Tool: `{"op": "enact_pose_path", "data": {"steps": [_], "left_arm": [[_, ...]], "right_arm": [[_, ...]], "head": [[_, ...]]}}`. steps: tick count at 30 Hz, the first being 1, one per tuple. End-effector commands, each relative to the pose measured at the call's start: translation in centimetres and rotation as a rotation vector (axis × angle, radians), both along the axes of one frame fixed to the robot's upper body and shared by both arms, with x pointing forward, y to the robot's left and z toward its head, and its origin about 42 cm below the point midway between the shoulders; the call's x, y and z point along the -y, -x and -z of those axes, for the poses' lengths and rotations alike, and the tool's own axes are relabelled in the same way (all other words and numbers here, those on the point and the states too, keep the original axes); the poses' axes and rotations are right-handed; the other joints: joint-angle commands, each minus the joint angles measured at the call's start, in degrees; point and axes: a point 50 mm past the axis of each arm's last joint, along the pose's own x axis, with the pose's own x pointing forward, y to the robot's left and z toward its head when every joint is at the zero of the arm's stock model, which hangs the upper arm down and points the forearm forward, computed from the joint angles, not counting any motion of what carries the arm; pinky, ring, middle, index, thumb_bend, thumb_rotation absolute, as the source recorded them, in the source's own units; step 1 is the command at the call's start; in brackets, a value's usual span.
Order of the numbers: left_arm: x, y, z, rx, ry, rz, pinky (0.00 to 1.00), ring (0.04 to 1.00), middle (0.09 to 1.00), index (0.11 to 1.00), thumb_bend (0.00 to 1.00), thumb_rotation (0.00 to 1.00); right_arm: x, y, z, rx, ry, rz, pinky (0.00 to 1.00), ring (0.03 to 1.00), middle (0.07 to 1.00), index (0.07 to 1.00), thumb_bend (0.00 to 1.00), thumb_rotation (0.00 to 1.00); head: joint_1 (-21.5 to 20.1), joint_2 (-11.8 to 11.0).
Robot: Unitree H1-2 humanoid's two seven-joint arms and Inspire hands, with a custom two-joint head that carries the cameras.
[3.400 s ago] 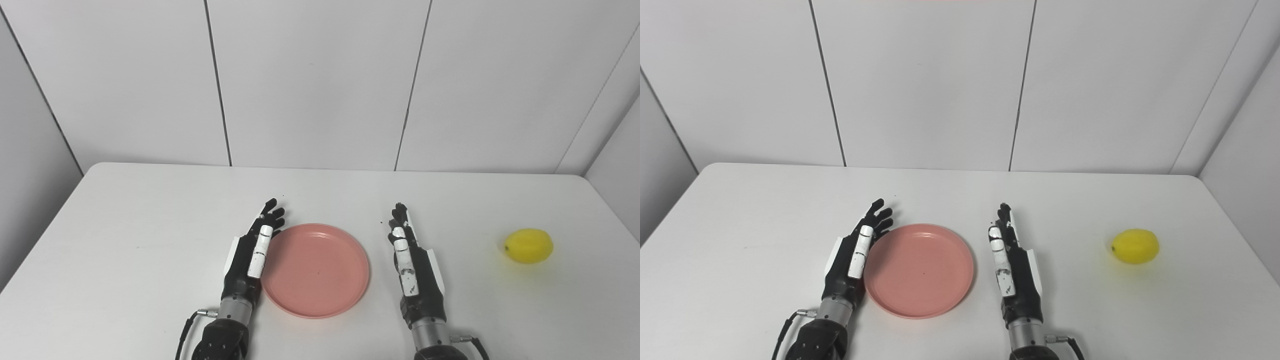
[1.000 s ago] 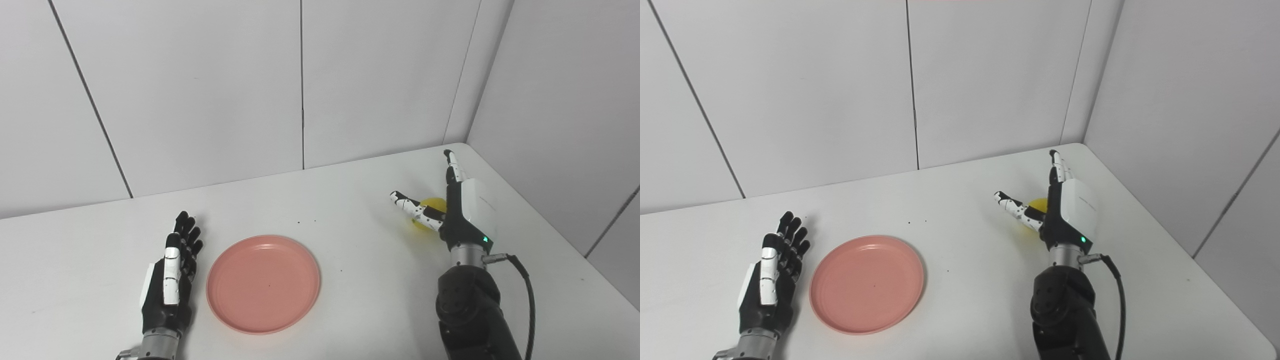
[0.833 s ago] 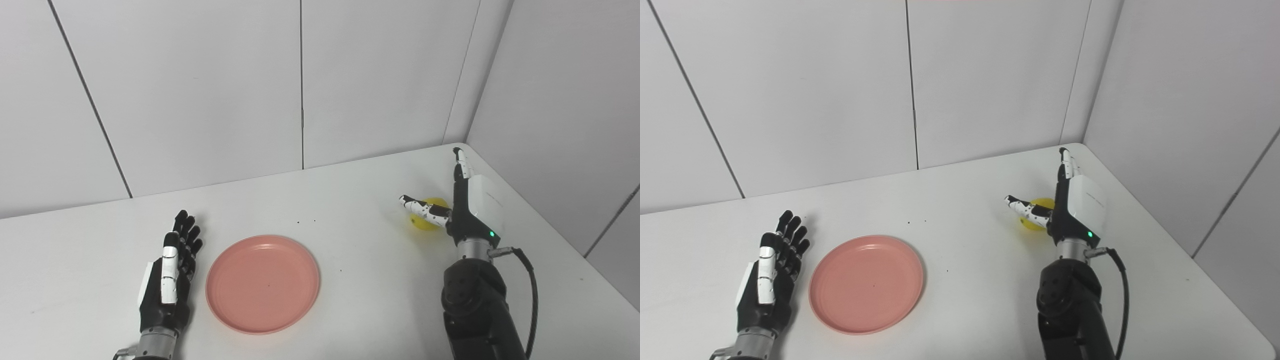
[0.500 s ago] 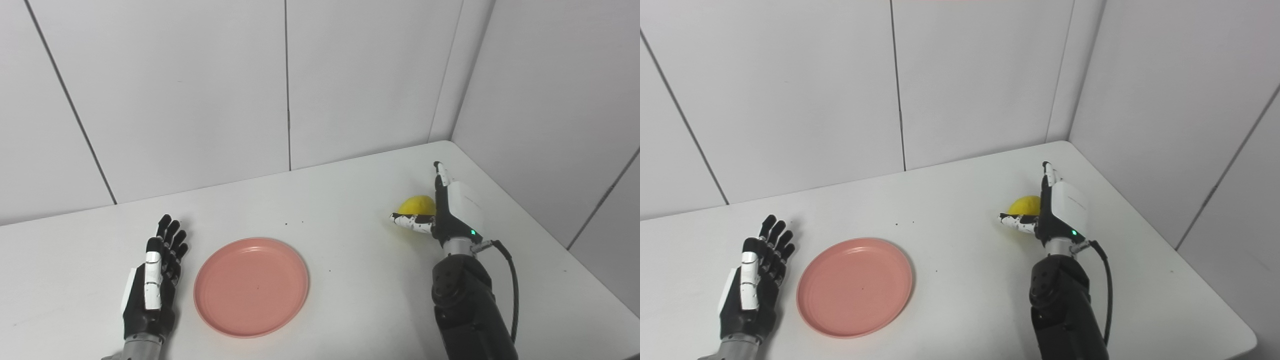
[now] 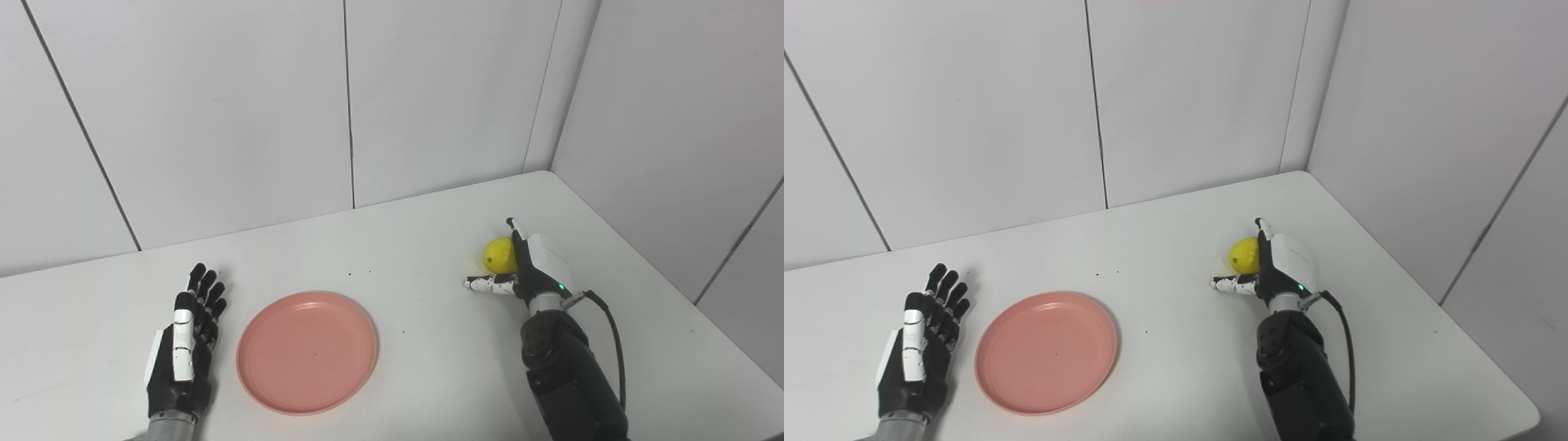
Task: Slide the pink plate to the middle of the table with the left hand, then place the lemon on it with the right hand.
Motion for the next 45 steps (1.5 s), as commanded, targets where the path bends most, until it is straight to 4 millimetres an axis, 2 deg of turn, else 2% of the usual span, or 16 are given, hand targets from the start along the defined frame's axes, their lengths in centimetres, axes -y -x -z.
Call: {"op": "enact_pose_path", "data": {"steps": [1, 4, 5, 6, 7, 9, 11, 12, 14, 17, 22, 33, 40, 45], "left_arm": [[-1.5, 1.6, 2.5, -0.071, -0.016, -0.008, 0.99, 0.984, 0.992, 0.992, 0.58, 1.00], [-1.4, 1.7, 2.5, -0.075, -0.015, -0.004, 0.99, 0.985, 0.993, 0.993, 0.59, 1.00], [-1.3, 1.7, 2.5, -0.074, -0.016, -0.004, 0.99, 0.984, 0.992, 0.992, 0.59, 1.00], [-1.3, 1.7, 2.4, -0.073, -0.017, -0.003, 1.00, 0.985, 0.992, 0.992, 0.59, 1.00], [-1.3, 1.8, 2.4, -0.071, -0.018, -0.002, 1.00, 0.985, 0.992, 0.992, 0.59, 1.00], [-1.3, 1.8, 2.3, -0.072, -0.011, -0.003, 1.00, 0.986, 0.992, 0.990, 0.59, 1.00], [-1.2, 1.9, 2.2, -0.075, -0.003, -0.004, 1.00, 0.984, 0.989, 0.987, 0.59, 1.00], [-1.1, 1.9, 2.2, -0.074, -0.004, -0.003, 1.00, 0.984, 0.989, 0.988, 0.59, 1.00], [-1.1, 1.9, 2.3, -0.071, -0.009, 0.000, 1.00, 0.986, 0.993, 0.994, 0.58, 1.00], [-1.0, 1.8, 2.3, -0.070, -0.015, 0.000, 1.00, 0.985, 0.993, 0.995, 0.58, 1.00], [-0.9, 1.8, 2.3, -0.068, -0.014, 0.002, 1.00, 0.988, 0.996, 0.997, 0.58, 1.00], [-0.8, 1.9, 2.3, -0.071, -0.023, -0.001, 0.99, 0.983, 0.990, 0.991, 0.58, 1.00], [-0.6, 2.1, 2.2, -0.069, -0.028, 0.003, 0.99, 0.983, 0.991, 0.993, 0.58, 1.00], [-0.4, 2.2, 2.1, -0.070, -0.022, -0.002, 0.99, 0.979, 0.985, 0.987, 0.59, 1.00]], "right_arm": [[0.4, -1.0, -1.5, 0.064, 0.022, 0.003, 0.85, 0.907, 0.917, 0.918, 0.89, 0.25], [0.6, -1.0, -1.4, 0.089, 0.016, 0.022, 0.73, 0.817, 0.853, 0.866, 0.84, 0.18], [0.6, -1.0, -1.4, 0.098, 0.010, 0.032, 0.66, 0.765, 0.825, 0.831, 0.81, 0.14], [0.6, -0.9, -1.4, 0.107, 0.004, 0.041, 0.54, 0.673, 0.777, 0.798, 0.77, 0.07], [0.5, -0.9, -1.4, 0.117, 0.000, 0.050, 0.47, 0.615, 0.731, 0.785, 0.75, 0.05], [0.5, -0.9, -1.5, 0.144, 0.001, 0.064, 0.35, 0.486, 0.569, 0.746, 0.63, 0.01], [0.5, -0.8, -1.5, 0.172, 0.006, 0.075, 0.41, 0.434, 0.548, 0.682, 0.54, 0.00], [0.5, -0.7, -1.5, 0.189, 0.010, 0.081, 0.38, 0.404, 0.514, 0.608, 0.52, 0.00], [0.4, -0.7, -1.6, 0.221, 0.014, 0.085, 0.27, 0.404, 0.507, 0.516, 0.51, 0.00], [0.3, -0.7, -1.6, 0.255, 0.019, 0.088, 0.20, 0.408, 0.502, 0.493, 0.51, 0.00], [0.3, -0.6, -1.6, 0.291, 0.021, 0.092, 0.15, 0.408, 0.498, 0.485, 0.51, 0.00], [-0.3, 0.1, -2.1, 0.386, 0.009, 0.080, 0.16, 0.402, 0.499, 0.485, 0.52, 0.00], [-2.6, 0.8, -3.5, 0.502, -0.013, 0.020, 0.16, 0.393, 0.500, 0.485, 0.52, 0.00], [-5.3, 1.3, -4.7, 0.551, -0.069, -0.030, 0.16, 0.402, 0.500, 0.485, 0.52, 0.00]], "head": [[0.01, -0.06], [0.27, -0.01], [0.27, -0.01], [0.23, 0.15], [0.23, 0.15], [0.33, 0.09], [0.41, 0.13], [0.44, 0.10], [0.44, 0.11], [0.59, 0.18], [0.58, 0.10], [1.37, 0.33], [2.41, 0.55], [4.25, 1.09]]}}
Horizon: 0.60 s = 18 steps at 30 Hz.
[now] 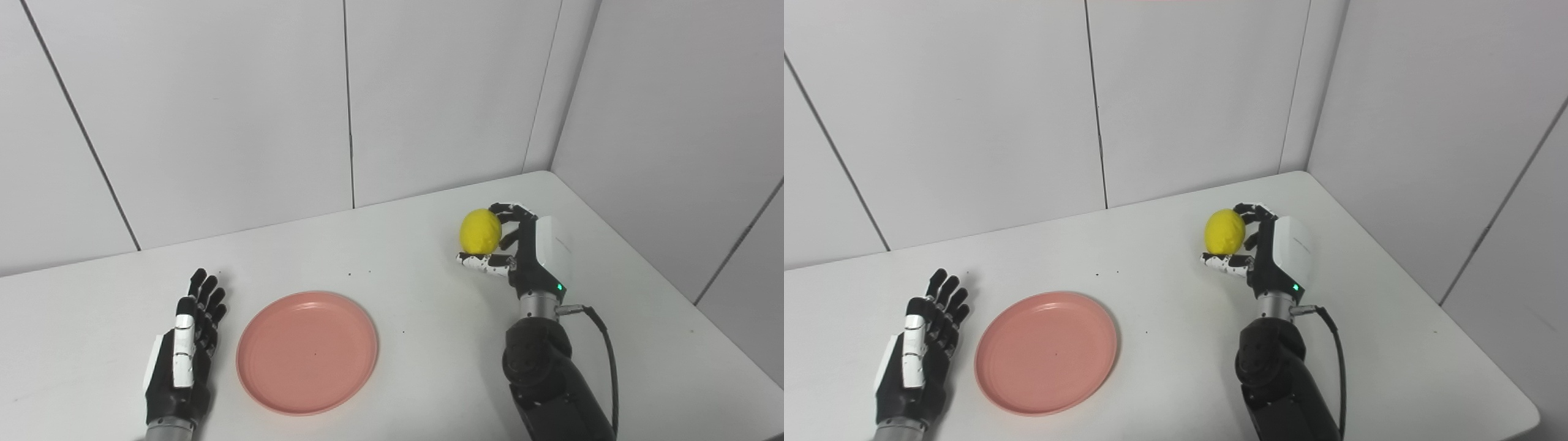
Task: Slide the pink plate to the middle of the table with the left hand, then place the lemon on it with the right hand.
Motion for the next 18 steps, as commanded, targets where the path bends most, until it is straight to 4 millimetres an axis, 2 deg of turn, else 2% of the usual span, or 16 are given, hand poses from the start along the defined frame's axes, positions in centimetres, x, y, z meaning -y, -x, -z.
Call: {"op": "enact_pose_path", "data": {"steps": [1, 7, 16, 17, 18], "left_arm": [[-0.4, 1.6, 2.2, -0.059, -0.010, -0.011, 0.99, 0.978, 0.984, 0.986, 0.60, 1.00], [-0.2, 1.9, 2.0, -0.053, -0.017, -0.011, 0.99, 0.983, 0.990, 0.993, 0.63, 1.00], [1.0, 2.8, 1.7, -0.047, -0.051, -0.030, 0.98, 0.977, 0.985, 0.988, 0.65, 1.00], [1.1, 2.9, 1.7, -0.045, -0.053, -0.033, 0.97, 0.973, 0.981, 0.985, 0.66, 1.00], [1.2, 2.9, 1.7, -0.044, -0.054, -0.035, 0.97, 0.972, 0.980, 0.984, 0.66, 1.00]], "right_arm": [[-1.7, 0.1, -2.4, 0.118, 0.004, -0.063, 0.16, 0.403, 0.500, 0.485, 0.52, 0.00], [-5.4, 0.6, -3.1, 0.162, -0.027, -0.187, 0.15, 0.408, 0.498, 0.485, 0.52, 0.00], [-10.1, 1.4, -3.8, 0.177, -0.043, -0.362, 0.16, 0.407, 0.500, 0.484, 0.52, 0.00], [-10.5, 1.4, -3.7, 0.177, -0.043, -0.378, 0.15, 0.408, 0.500, 0.484, 0.52, 0.00], [-10.7, 1.4, -3.7, 0.177, -0.043, -0.387, 0.15, 0.409, 0.499, 0.484, 0.52, 0.00]], "head": [[0.80, 0.17], [3.36, 0.85], [10.71, 2.09], [12.56, 2.33], [12.56, 2.33]]}}
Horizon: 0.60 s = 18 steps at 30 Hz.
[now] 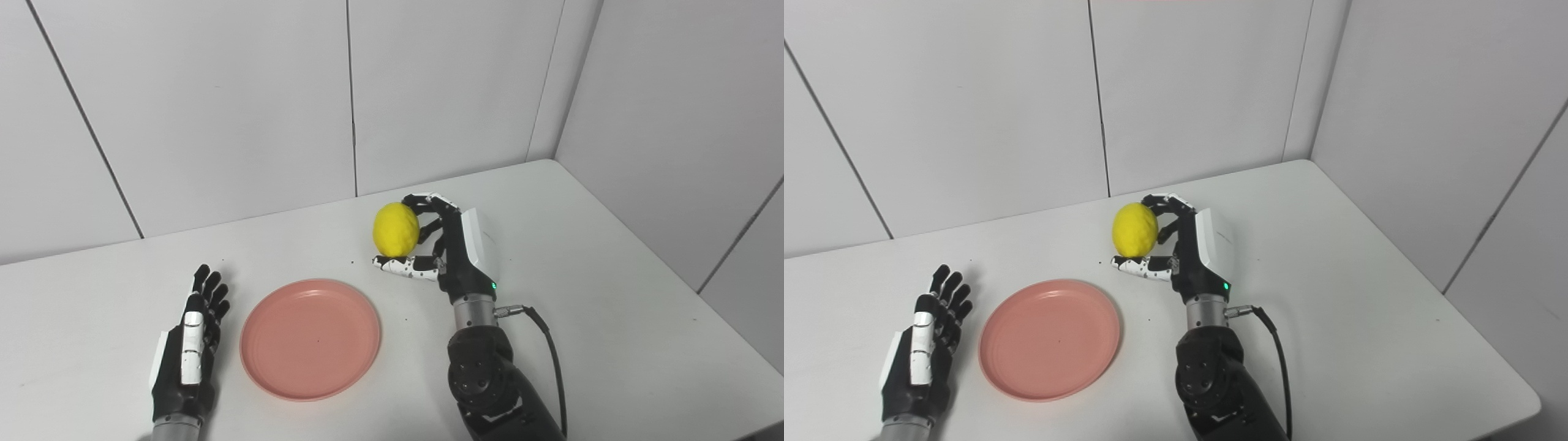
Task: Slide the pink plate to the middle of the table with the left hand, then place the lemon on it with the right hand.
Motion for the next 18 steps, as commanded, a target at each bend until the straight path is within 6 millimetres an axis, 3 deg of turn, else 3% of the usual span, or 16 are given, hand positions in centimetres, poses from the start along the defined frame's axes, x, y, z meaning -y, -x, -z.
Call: {"op": "enact_pose_path", "data": {"steps": [1, 10, 12, 18], "left_arm": [[0.6, 1.4, 1.8, -0.053, 0.002, -0.014, 0.97, 0.971, 0.979, 0.984, 0.66, 1.00], [2.7, 2.4, 1.5, -0.060, -0.030, -0.040, 0.96, 0.969, 0.980, 0.985, 0.65, 1.00], [3.1, 2.5, 1.5, -0.056, -0.047, -0.053, 0.95, 0.955, 0.968, 0.972, 0.65, 1.00], [4.1, 2.7, 1.7, -0.054, -0.063, -0.075, 0.93, 0.943, 0.957, 0.957, 0.67, 1.00]], "right_arm": [[-1.4, -0.1, -1.9, 0.108, 0.005, -0.078, 0.15, 0.410, 0.499, 0.484, 0.52, 0.00], [-3.6, 0.9, -0.9, 0.089, 0.007, -0.212, 0.18, 0.408, 0.502, 0.483, 0.52, 0.00], [-3.8, 1.0, -0.4, 0.075, 0.020, -0.242, 0.20, 0.369, 0.456, 0.522, 0.51, 0.00], [-4.4, 1.3, 0.7, 0.032, 0.039, -0.309, 0.21, 0.361, 0.443, 0.531, 0.51, 0.00]], "head": [[1.97, 0.23], [11.79, 1.04], [13.66, 1.09], [17.17, 0.85]]}}
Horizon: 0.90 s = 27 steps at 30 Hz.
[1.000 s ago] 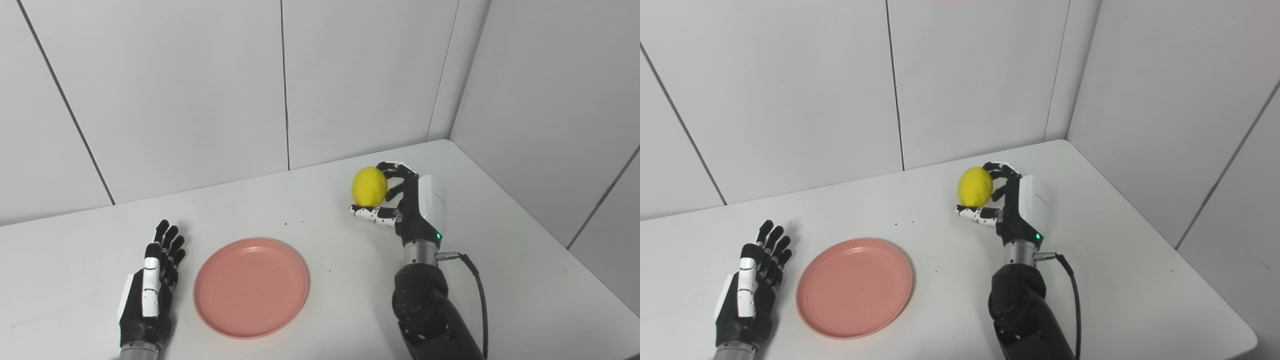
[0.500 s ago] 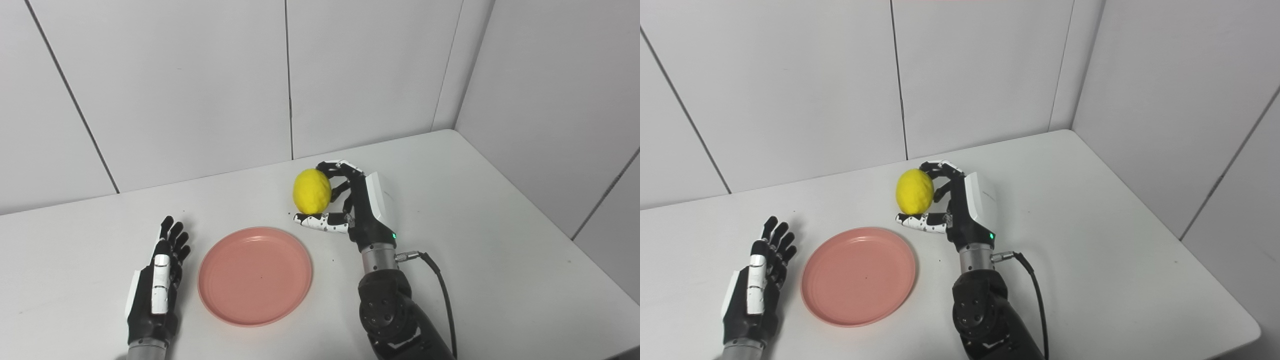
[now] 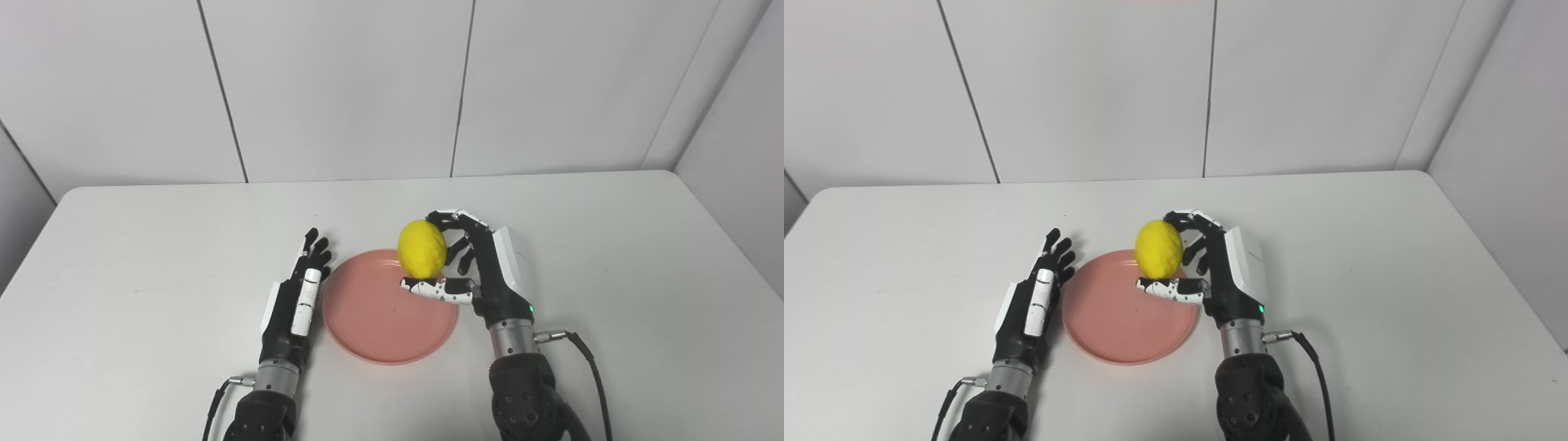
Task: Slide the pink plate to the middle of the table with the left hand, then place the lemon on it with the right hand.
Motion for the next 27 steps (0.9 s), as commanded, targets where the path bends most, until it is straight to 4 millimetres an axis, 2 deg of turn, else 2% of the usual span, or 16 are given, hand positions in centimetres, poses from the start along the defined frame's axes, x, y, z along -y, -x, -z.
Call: {"op": "enact_pose_path", "data": {"steps": [1, 14, 18, 27], "left_arm": [[1.0, 1.2, 1.5, -0.041, 0.016, -0.007, 0.93, 0.943, 0.957, 0.957, 0.67, 1.00], [2.8, 1.3, 1.3, -0.046, 0.021, -0.055, 0.94, 0.945, 0.963, 0.960, 0.62, 1.00], [3.0, 1.2, 1.4, -0.039, 0.032, -0.069, 0.93, 0.940, 0.959, 0.955, 0.60, 1.00], [2.2, 1.1, 1.5, -0.040, 0.009, -0.077, 0.95, 0.946, 0.964, 0.963, 0.63, 1.00]], "right_arm": [[-0.5, -0.2, -1.5, 0.090, -0.006, -0.067, 0.21, 0.361, 0.443, 0.531, 0.51, 0.00], [-0.3, -0.3, 0.9, 0.016, 0.132, -0.152, 0.25, 0.369, 0.447, 0.533, 0.51, 0.00], [-0.4, -0.5, 1.4, -0.011, 0.183, -0.162, 0.27, 0.372, 0.447, 0.533, 0.51, 0.00], [-0.4, -1.6, 1.8, -0.019, 0.326, -0.190, 0.35, 0.413, 0.451, 0.534, 0.51, 0.00]], "head": [[0.98, -0.22], [5.32, -0.96], [4.98, -1.30], [3.07, -1.67]]}}
